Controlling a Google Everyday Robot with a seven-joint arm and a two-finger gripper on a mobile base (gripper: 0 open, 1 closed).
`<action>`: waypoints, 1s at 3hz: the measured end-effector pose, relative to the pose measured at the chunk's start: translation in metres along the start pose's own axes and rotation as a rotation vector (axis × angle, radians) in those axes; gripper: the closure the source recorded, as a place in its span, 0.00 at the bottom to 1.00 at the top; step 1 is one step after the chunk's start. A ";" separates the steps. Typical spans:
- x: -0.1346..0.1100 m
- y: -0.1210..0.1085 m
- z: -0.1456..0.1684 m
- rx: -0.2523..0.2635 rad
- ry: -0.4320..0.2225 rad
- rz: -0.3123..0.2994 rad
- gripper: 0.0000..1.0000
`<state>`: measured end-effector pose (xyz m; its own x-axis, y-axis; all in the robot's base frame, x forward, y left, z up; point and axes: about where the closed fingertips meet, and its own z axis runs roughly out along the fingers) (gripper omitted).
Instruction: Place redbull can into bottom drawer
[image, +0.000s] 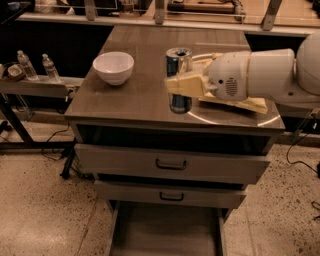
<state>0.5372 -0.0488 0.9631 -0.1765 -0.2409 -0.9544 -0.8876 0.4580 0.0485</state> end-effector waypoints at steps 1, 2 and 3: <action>0.031 0.046 -0.043 -0.064 0.041 0.053 1.00; 0.033 0.049 -0.042 -0.074 0.037 0.057 1.00; 0.041 0.062 -0.033 -0.128 0.015 0.077 1.00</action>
Offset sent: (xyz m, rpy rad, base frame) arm -0.0478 -0.0133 -0.0105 -0.0006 0.0564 0.0405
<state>0.4607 -0.0585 0.9369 -0.2516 -0.2220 -0.9420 -0.9179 0.3633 0.1595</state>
